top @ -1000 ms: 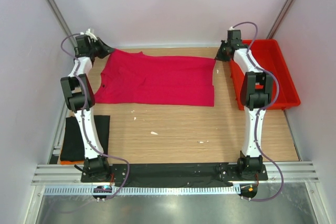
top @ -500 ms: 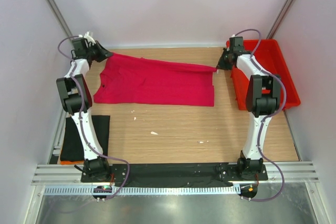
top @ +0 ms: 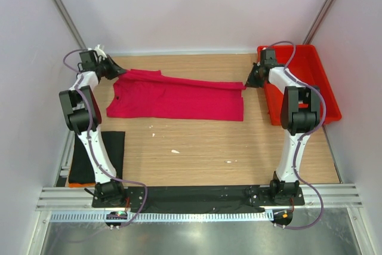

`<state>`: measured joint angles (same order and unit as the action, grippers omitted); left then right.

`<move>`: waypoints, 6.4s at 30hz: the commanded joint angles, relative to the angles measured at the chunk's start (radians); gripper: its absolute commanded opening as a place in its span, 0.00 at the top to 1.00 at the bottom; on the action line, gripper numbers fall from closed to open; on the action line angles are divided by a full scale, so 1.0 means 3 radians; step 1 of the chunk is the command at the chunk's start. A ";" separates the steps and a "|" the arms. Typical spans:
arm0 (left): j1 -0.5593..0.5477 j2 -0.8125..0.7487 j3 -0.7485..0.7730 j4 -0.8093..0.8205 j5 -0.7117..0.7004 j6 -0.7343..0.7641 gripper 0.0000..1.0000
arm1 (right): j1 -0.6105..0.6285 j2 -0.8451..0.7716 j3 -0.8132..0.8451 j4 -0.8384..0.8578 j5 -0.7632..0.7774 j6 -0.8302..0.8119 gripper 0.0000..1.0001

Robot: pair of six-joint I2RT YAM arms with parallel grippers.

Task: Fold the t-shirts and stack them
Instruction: Fold the tshirt

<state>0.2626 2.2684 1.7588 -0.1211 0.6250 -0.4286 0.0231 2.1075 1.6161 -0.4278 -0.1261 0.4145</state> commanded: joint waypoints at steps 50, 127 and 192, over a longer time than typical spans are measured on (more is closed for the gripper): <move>0.0152 -0.0567 -0.0652 -0.0624 -0.0309 0.0380 1.00 | -0.0010 -0.0122 -0.0105 0.0071 0.0078 -0.0001 0.99; -0.1770 0.0246 0.0703 -0.1069 -0.0876 0.0574 0.70 | 0.1109 0.0307 0.0610 -0.0016 -0.0450 0.0510 0.73; -0.1642 -0.0868 0.0080 -0.1918 -0.2698 0.0156 1.00 | 0.0859 -0.0178 0.0105 -0.0128 -0.0352 0.0561 0.44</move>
<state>-0.2287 2.0853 1.8389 -0.6884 -0.1829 -0.2714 0.2722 2.1124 1.6585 -0.4866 -0.2016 0.5701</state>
